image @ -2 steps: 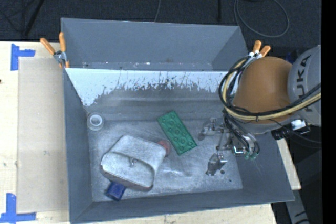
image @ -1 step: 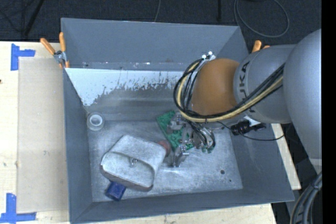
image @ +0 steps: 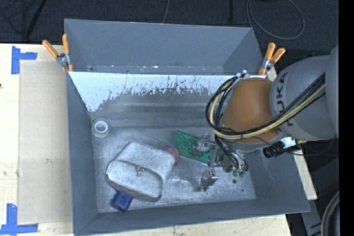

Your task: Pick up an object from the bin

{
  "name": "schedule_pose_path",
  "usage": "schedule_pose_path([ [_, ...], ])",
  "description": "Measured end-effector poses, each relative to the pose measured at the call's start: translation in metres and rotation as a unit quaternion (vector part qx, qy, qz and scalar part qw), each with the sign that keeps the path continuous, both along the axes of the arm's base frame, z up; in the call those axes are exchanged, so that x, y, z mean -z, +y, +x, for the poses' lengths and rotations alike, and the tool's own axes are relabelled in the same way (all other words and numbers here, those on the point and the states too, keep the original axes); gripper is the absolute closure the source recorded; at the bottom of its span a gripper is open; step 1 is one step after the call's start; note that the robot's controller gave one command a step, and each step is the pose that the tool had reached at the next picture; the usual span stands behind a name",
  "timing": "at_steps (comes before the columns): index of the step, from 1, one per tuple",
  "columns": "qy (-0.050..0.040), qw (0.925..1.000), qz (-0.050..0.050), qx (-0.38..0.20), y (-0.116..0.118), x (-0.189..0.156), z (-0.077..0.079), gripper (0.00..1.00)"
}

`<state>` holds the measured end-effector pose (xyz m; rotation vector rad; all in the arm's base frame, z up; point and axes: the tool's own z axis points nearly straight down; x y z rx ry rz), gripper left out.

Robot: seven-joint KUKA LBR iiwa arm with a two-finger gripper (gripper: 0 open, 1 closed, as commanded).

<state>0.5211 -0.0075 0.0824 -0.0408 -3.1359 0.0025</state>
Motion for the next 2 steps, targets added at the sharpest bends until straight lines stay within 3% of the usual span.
schedule_pose_path([
  [1, -0.0042, 0.997, 0.002, 0.077, 0.051, -0.062, 0.023, 0.0],
  [2, -0.01, 0.9979, 0.003, -0.063, 0.001, 0.008, 0.016, 0.0],
])
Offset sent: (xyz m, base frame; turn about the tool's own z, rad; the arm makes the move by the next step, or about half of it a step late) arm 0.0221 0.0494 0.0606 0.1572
